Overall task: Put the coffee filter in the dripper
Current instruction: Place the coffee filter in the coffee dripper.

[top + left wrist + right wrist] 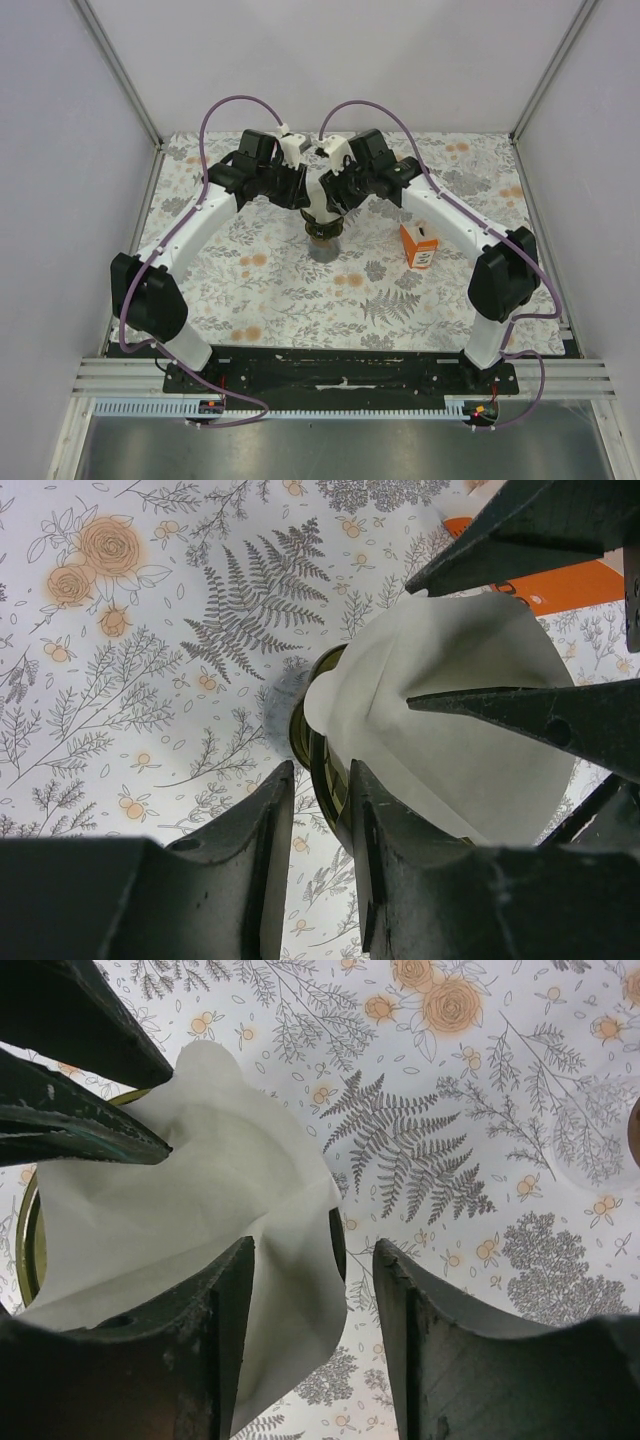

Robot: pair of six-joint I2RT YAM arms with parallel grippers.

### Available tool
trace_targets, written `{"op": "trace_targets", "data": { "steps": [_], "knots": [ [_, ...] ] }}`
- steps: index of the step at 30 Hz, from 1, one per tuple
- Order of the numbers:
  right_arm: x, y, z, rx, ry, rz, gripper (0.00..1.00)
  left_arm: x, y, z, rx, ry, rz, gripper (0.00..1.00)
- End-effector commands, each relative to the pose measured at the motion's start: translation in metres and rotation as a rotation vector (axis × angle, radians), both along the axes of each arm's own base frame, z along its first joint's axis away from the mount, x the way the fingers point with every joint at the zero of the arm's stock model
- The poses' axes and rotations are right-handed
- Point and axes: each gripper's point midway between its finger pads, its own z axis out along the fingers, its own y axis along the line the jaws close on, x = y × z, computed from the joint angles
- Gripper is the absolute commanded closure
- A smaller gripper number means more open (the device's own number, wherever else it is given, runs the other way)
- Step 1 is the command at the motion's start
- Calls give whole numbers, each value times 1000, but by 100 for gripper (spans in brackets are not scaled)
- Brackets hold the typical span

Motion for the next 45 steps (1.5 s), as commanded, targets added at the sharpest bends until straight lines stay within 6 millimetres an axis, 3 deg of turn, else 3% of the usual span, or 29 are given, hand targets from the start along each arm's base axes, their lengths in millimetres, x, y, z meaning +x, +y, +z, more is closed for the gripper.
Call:
{"op": "trace_targets", "data": {
  "steps": [1,8,18,22,29,32,35,38,40,45],
  "knots": [
    [3,-1,29,60,-69,81,40,-1,7,10,27,-52,-31,65],
    [23,8,53,151,-111,155,40,-1,5,13,20,-59,-41,65],
    [23,24,33,170,-71,242,45,0,2,19,6,-67,-50,65],
    [20,26,33,183,-65,264,62,1,0,19,3,-66,-55,65],
    [17,22,13,147,-58,287,86,5,0,24,4,-81,-47,65],
    [15,21,9,141,-51,292,82,4,1,23,6,-76,-45,65],
    [14,20,9,138,-56,292,63,4,1,22,10,-78,-47,65],
    [16,19,6,131,-52,285,53,4,2,22,7,-76,-46,65],
    [16,19,4,129,-45,280,54,3,0,22,1,-71,-50,64],
    [16,19,2,127,-38,273,68,3,0,24,-2,-74,-50,63]
  ]
}}
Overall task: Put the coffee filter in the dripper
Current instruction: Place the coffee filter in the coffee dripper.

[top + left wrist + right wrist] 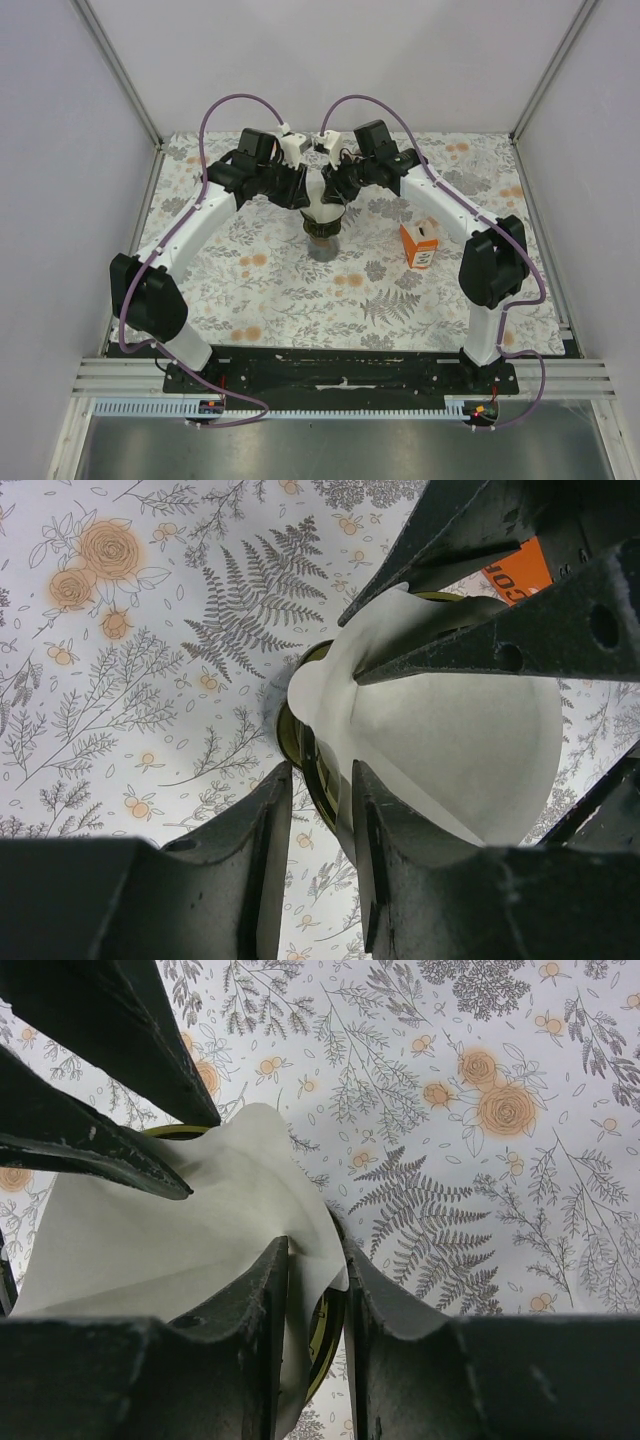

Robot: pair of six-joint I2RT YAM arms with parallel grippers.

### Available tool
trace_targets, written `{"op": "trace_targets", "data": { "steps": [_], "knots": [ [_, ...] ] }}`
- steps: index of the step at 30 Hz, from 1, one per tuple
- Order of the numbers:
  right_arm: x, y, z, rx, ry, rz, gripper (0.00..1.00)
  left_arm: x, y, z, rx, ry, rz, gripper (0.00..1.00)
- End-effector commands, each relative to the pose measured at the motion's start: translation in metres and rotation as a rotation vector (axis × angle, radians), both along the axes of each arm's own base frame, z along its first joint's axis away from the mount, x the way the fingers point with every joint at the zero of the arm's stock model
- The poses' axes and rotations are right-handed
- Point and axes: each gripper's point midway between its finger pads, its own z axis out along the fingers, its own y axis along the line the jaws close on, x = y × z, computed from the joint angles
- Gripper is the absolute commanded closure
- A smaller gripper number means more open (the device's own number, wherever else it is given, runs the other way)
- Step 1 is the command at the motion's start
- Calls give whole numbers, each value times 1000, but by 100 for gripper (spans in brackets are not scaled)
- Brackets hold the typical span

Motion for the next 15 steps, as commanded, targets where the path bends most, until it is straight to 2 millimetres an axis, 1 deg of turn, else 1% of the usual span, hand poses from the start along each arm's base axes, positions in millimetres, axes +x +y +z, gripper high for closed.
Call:
{"op": "trace_targets", "data": {
  "steps": [1,4,6,11,15],
  "knots": [
    [2,-3,0,-12,-15,-10,67,4,-1,19,-11,-63,-28,62],
    [2,-4,0,-16,-15,-13,57,4,-2,22,-16,-66,-32,58],
    [1,-5,5,-11,-25,-14,52,4,-2,24,-17,-67,-31,54],
    [1,-6,19,2,-54,-16,46,5,0,35,-20,-84,-34,45],
    [0,-6,28,13,-68,-19,42,4,0,41,-24,-90,-37,42]
  ]
}}
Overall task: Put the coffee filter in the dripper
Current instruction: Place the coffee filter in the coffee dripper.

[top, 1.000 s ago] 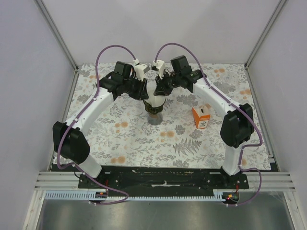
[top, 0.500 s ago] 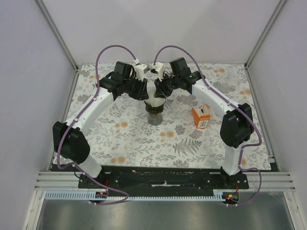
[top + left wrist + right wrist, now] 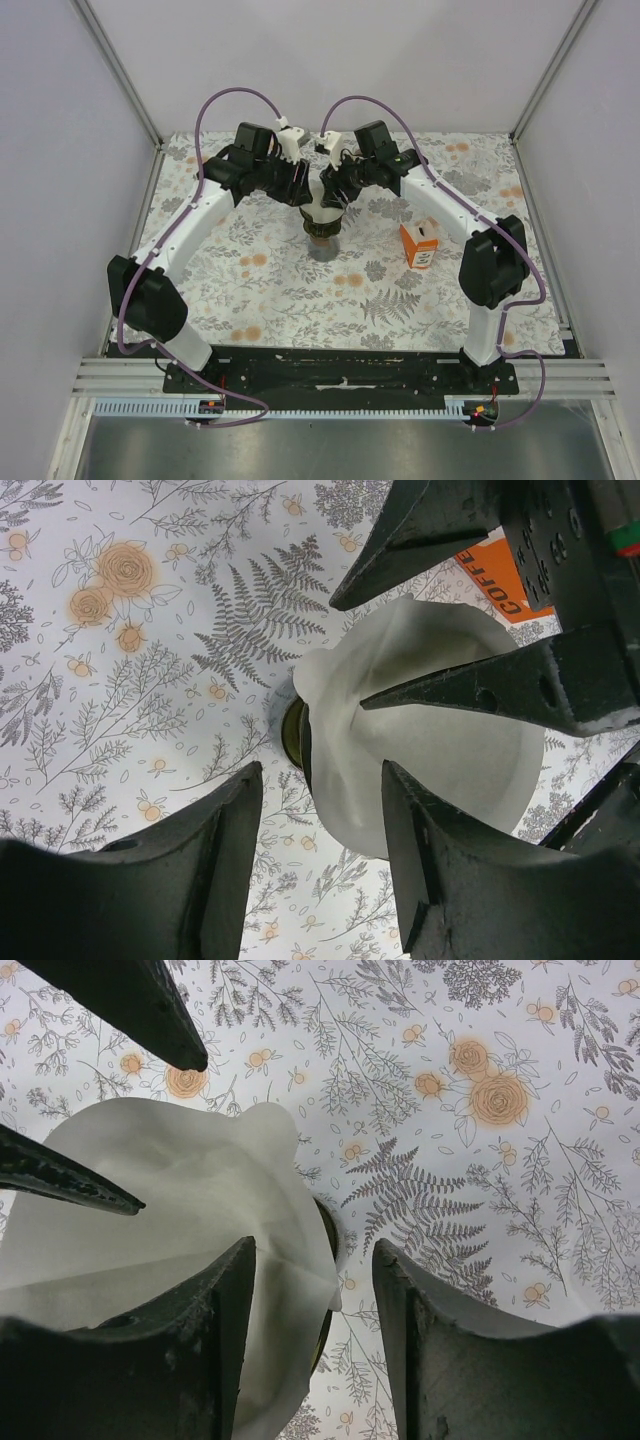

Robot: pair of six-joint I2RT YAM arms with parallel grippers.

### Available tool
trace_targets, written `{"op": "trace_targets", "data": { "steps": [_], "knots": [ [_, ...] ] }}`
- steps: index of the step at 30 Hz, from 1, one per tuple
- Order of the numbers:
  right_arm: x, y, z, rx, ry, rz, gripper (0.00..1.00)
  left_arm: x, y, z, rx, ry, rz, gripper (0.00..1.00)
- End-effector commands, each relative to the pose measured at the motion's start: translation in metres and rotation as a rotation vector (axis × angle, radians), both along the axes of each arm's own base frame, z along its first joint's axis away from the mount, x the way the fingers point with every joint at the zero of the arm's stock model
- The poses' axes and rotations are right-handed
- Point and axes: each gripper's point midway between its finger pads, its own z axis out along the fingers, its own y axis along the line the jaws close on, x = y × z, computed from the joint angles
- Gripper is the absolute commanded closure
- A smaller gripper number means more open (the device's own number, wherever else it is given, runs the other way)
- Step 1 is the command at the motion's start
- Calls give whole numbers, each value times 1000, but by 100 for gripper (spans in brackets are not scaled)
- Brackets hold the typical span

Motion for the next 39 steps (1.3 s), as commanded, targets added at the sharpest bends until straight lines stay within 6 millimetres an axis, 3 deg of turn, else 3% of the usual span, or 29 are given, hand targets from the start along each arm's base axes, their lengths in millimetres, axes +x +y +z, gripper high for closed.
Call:
{"op": "trace_targets", "data": {
  "steps": [1,15,24,32,39],
  "knots": [
    [-2,-3,34,32,-68,-6,41,2,1,27,-20,-67,-31,41],
    [0,-8,58,70,-96,-22,30,2,4,37,-31,-77,-31,37],
    [-4,-9,86,106,-143,-17,28,4,4,50,-50,-97,-30,34],
    [-7,-13,96,116,-161,-23,27,5,6,56,-52,-109,-28,34],
    [-11,-20,123,146,-207,-49,27,10,8,63,-53,-128,-16,33]
  ]
}}
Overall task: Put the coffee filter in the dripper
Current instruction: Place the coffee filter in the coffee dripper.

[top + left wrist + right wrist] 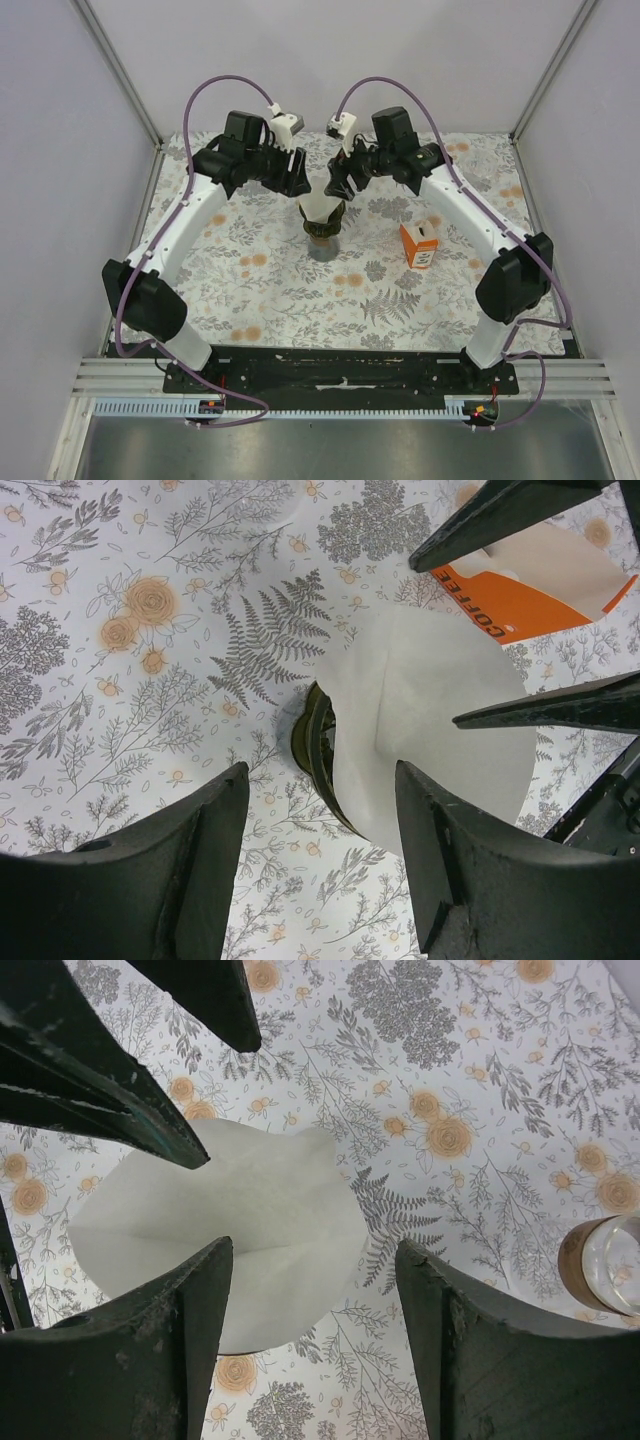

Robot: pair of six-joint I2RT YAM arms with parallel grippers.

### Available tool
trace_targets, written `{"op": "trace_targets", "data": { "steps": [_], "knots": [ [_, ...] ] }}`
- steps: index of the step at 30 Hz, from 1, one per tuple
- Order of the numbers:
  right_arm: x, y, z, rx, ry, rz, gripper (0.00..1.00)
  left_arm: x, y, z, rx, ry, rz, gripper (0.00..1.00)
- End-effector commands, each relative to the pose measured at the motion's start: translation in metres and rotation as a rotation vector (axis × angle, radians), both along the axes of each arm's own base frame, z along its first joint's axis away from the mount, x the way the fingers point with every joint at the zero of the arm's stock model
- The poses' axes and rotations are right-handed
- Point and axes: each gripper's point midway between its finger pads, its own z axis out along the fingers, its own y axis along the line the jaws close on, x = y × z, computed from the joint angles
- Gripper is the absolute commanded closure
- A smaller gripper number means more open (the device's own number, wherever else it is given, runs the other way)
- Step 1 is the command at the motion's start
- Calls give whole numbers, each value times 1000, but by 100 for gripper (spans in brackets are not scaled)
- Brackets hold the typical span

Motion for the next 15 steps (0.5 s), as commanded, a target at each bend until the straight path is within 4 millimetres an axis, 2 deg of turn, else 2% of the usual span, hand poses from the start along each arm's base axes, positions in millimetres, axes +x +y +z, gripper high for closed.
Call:
{"op": "trace_targets", "data": {
  "steps": [1,5,9,11,13,15],
  "knots": [
    [-3,-8,63,81,-107,-39,27,3,2,33,-24,-90,-17,33],
    [-4,-26,89,125,-124,-148,28,8,13,42,-18,-112,13,33],
    [-1,-66,99,186,-92,-337,30,13,27,54,-32,-130,54,33],
    [-4,-88,96,225,-49,-418,34,16,37,59,-38,-139,80,33],
    [-8,-105,85,288,40,-512,42,19,46,61,-44,-140,108,33],
    [-14,-111,56,309,128,-566,48,22,57,62,-53,-136,138,33]
  ]
}}
